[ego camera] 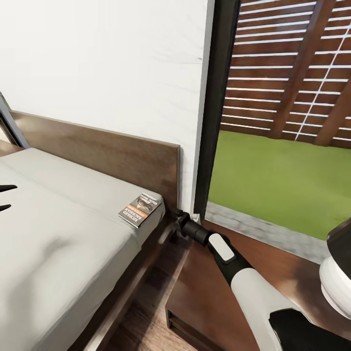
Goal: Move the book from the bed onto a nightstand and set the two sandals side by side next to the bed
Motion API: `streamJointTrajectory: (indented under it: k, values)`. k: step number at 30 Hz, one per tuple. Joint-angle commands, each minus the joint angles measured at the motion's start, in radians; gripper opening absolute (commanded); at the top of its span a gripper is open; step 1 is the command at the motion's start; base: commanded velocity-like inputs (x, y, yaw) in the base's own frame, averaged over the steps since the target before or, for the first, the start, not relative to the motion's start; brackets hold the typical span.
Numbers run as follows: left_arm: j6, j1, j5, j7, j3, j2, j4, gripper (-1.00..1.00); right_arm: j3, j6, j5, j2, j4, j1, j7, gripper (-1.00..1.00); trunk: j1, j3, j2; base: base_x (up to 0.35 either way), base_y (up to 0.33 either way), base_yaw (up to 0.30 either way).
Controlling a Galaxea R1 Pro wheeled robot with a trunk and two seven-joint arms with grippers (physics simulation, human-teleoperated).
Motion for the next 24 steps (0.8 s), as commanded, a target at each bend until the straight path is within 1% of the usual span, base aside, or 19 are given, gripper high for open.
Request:
streamJointTrajectory:
  k: [1,9,24]
  values:
    - [0.000,-0.002,-0.003,-0.009,-0.006,0.002,0.001,1.00,0.001,0.002,-0.006,-0.001,0.000,-0.001,-0.001,1.00,0.000,-0.001,0.000,0.000,0.000,0.000]
    - [0.000,-0.002,-0.011,-0.005,-0.005,0.007,0.006,1.00,0.001,0.002,-0.004,-0.004,0.000,-0.002,-0.003,1.00,0.000,-0.001,0.000,0.000,0.000,0.000]
    - [-0.003,-0.002,-0.013,-0.005,-0.007,0.010,0.011,1.00,-0.007,0.002,-0.001,-0.009,0.000,-0.002,-0.003,1.00,0.000,-0.001,0.000,0.000,0.000,0.000]
